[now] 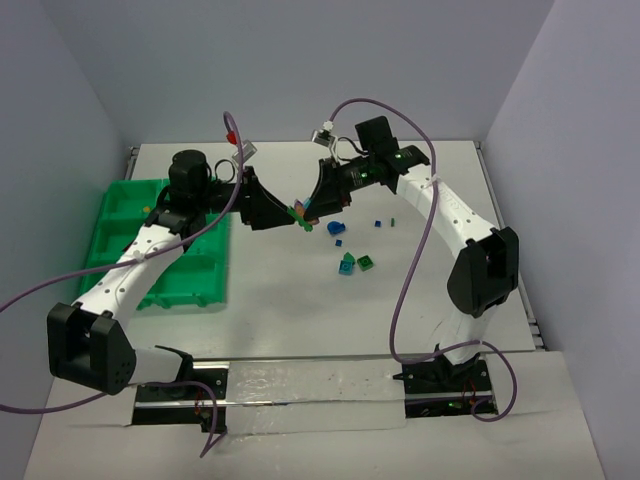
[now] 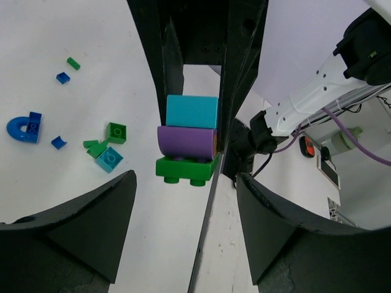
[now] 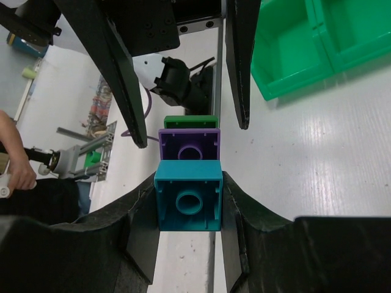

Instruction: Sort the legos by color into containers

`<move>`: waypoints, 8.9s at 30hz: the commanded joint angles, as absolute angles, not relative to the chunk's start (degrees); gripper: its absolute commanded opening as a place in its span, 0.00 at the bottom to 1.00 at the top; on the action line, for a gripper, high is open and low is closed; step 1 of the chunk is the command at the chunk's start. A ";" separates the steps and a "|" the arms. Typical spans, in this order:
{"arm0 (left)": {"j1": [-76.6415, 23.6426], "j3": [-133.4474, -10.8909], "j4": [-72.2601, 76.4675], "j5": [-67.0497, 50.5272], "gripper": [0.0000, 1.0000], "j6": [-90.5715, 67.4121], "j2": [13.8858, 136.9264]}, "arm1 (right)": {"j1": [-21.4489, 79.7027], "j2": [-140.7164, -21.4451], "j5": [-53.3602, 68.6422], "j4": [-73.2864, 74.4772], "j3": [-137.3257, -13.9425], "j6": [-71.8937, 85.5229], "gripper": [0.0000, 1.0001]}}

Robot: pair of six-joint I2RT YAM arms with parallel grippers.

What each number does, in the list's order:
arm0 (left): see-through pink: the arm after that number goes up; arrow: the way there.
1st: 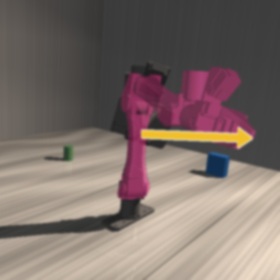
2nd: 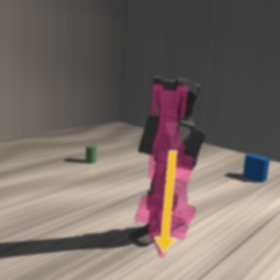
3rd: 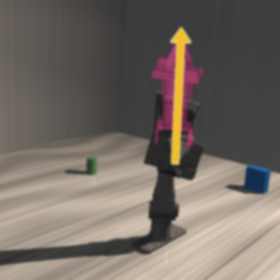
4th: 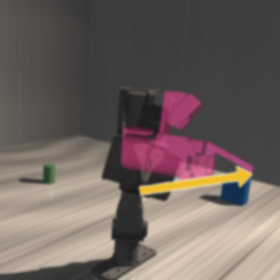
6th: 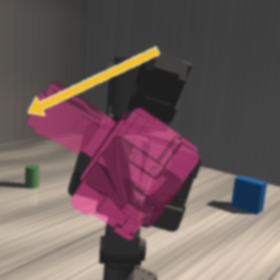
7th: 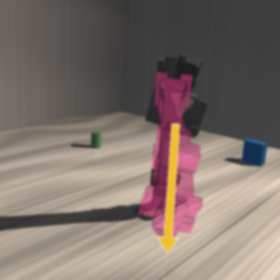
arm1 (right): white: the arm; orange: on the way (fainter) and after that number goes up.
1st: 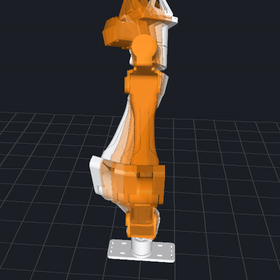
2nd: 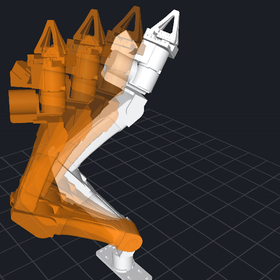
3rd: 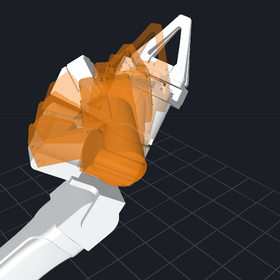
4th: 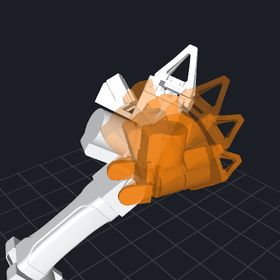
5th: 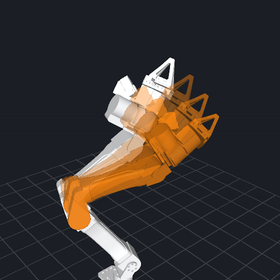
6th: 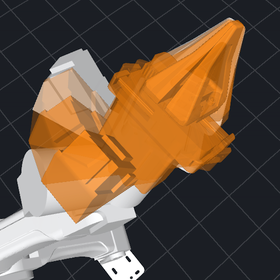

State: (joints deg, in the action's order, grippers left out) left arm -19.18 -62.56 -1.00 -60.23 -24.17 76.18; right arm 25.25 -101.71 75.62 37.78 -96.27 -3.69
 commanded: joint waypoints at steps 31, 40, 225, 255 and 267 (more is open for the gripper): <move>-17.67 -63.37 -15.82 -60.36 0.00 -6.82 77.08 | 21.30 -100.46 78.77 36.56 -98.53 -3.08 0.00; -5.81 -74.79 -21.44 -18.86 0.00 4.12 83.58 | 19.60 -100.20 67.77 39.72 -97.65 -7.47 0.00; 26.48 -74.30 -54.65 -2.33 0.00 25.14 76.29 | 24.61 -100.06 66.89 39.04 -95.96 -11.85 0.00; 30.23 -63.63 -43.07 -13.54 0.16 27.15 81.39 | 25.92 -100.46 63.89 41.67 -97.21 -13.01 0.00; 30.85 -67.01 -47.27 -22.53 0.69 27.11 78.17 | 27.86 -99.76 58.55 31.83 -92.76 -7.57 0.00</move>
